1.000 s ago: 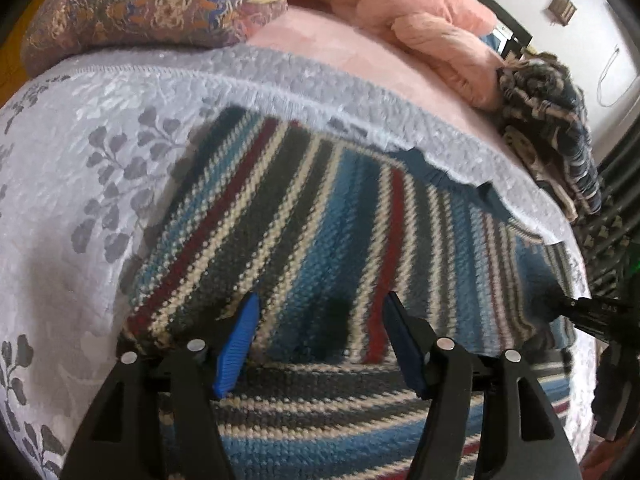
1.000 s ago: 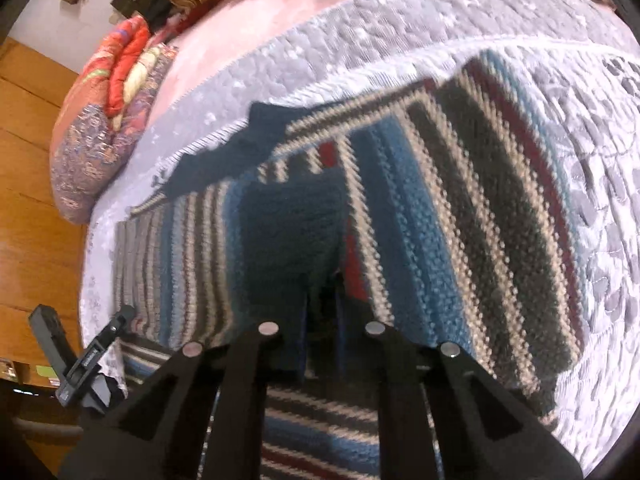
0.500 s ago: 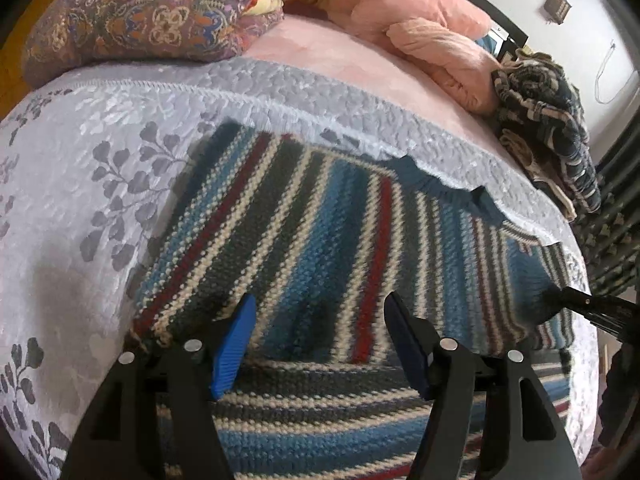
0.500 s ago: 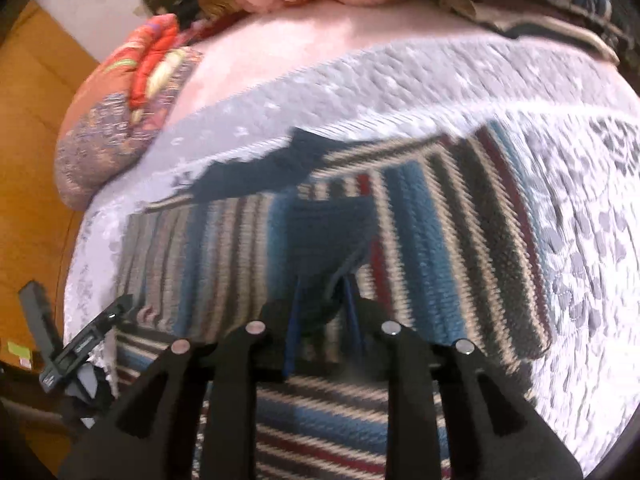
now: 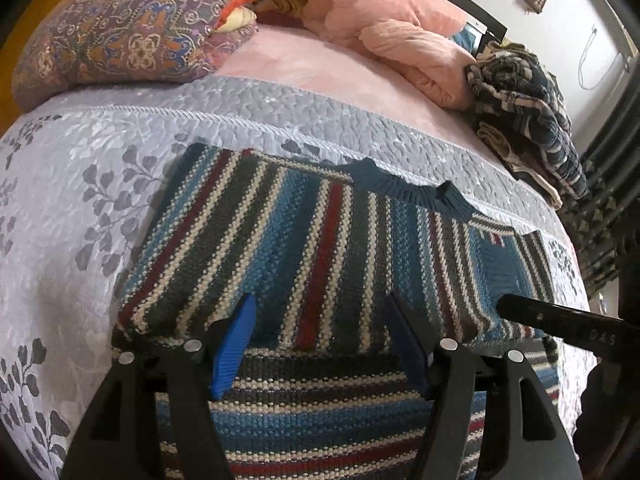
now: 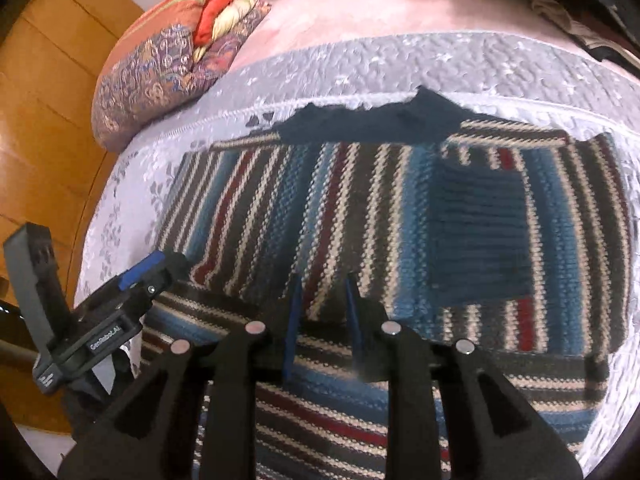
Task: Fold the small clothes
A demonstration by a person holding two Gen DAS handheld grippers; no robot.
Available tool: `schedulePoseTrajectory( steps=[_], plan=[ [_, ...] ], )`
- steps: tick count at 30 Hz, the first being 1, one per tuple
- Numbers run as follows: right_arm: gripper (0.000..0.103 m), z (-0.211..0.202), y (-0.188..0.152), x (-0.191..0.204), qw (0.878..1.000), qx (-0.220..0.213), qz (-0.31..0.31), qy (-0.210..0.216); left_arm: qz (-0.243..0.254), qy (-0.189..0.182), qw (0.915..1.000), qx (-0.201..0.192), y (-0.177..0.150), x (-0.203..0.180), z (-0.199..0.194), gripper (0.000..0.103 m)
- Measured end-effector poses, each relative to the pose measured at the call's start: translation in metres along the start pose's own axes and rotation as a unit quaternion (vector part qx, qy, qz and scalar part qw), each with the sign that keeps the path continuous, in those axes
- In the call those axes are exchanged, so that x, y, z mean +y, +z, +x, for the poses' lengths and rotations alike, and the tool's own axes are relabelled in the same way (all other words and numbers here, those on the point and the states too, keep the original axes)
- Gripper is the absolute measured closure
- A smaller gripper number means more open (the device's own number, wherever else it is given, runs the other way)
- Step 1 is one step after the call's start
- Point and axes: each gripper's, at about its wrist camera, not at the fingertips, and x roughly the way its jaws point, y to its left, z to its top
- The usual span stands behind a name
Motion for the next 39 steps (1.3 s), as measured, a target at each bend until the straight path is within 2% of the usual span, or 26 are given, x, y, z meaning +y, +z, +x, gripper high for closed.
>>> schedulePoseTrajectory(
  steps=[8, 16, 24, 28, 29, 31, 34, 36, 39],
  plan=[
    [0.083, 0.028, -0.008, -0.002, 1.0, 0.025, -0.006, -0.017, 0.015, 0.022, 0.9994, 0.024, -0.006, -0.001, 0.02, 0.036],
    [0.083, 0.04, -0.014, -0.011, 0.999, 0.027, -0.008, -0.017, 0.024, 0.033, 0.9985, 0.036, -0.012, 0.001, 0.034, 0.036],
    [0.084, 0.047, -0.015, -0.012, 1.0, 0.017, -0.015, -0.02, 0.022, 0.029, 0.9987, 0.036, -0.014, 0.003, 0.041, 0.036],
    [0.083, 0.029, -0.011, -0.025, 0.999, 0.008, 0.021, 0.024, 0.013, 0.019, 0.9991, 0.037, -0.012, 0.006, 0.038, 0.036],
    [0.081, 0.019, -0.01, -0.032, 0.999, -0.003, 0.03, 0.022, 0.008, 0.014, 0.9993, 0.035, -0.011, 0.008, 0.036, 0.036],
    [0.073, 0.0, -0.01, -0.052, 0.998, -0.025, 0.05, -0.009, -0.001, 0.007, 0.9995, 0.032, -0.009, 0.011, 0.032, 0.036],
    [0.075, -0.003, -0.013, -0.085, 0.996, -0.012, 0.088, -0.026, -0.003, 0.006, 0.9995, 0.032, -0.008, 0.013, 0.032, 0.036],
    [0.081, 0.002, -0.018, -0.104, 0.993, 0.002, 0.114, 0.006, -0.002, 0.009, 0.9993, 0.036, -0.009, 0.013, 0.035, 0.036],
    [0.08, -0.001, -0.021, -0.115, 0.99, -0.007, 0.133, 0.043, 0.006, 0.017, 0.9992, 0.035, -0.01, 0.01, 0.037, 0.036]
  ],
)
